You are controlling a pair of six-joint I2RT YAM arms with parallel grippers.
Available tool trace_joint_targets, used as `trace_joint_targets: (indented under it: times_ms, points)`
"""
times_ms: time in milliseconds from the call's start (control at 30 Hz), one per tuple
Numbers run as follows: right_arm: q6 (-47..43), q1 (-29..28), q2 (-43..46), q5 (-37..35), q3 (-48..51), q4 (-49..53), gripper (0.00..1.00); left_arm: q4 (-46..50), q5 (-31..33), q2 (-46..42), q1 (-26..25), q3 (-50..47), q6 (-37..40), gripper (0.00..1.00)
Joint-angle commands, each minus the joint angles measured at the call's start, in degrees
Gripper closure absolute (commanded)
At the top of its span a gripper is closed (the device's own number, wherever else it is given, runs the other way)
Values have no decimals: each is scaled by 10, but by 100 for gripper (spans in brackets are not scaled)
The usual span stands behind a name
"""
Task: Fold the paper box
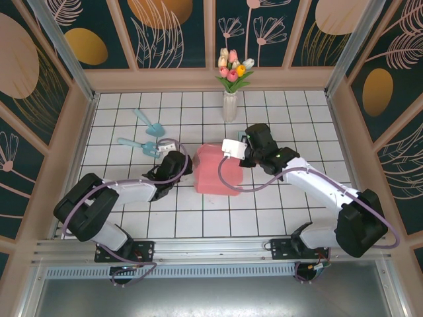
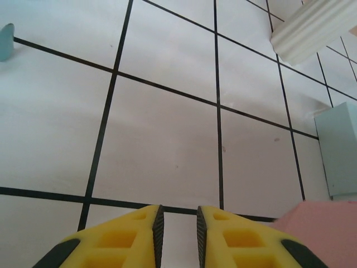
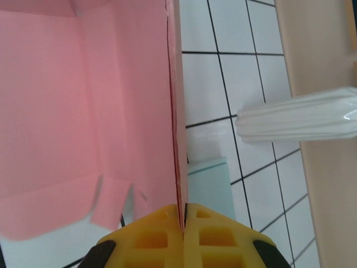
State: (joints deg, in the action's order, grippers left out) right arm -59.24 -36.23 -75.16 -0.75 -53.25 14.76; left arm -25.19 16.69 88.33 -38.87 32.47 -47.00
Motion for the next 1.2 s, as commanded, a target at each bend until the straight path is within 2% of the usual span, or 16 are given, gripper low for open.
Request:
trace_joint_targets:
  times_ms: [0,100,200,267,467,700,833,933,1033,1100,1167]
  points:
    - [26,-6,12,44,8,-16,100,-70,-60,22,4,6,-1,73]
    - [41,-5,3,34,6,-30,100,-119,-136,41,3,3,-10,74]
    - [50,-5,-6,21,7,-39,100,-132,-160,42,3,3,-13,74]
    - [48,-8,-12,9,12,-41,100,-121,-146,30,3,1,-6,74]
    - [30,-11,-18,-36,31,-45,100,-30,-40,-23,4,-19,12,73]
    - [22,-19,-62,-91,10,-28,100,-16,18,-87,4,-73,37,70]
    - [48,-21,-105,-118,-32,-10,100,-20,20,-99,4,-87,57,66]
    - [76,-19,-158,-131,-95,45,100,-23,19,-97,4,-92,62,65]
    - [69,-19,-203,-147,-131,73,100,-24,20,-90,4,-91,58,65]
    - [62,-17,-218,-153,-137,65,100,-17,9,-92,3,-88,48,65]
    - [68,-10,-231,-147,-155,67,100,-29,-30,-105,4,-91,43,65]
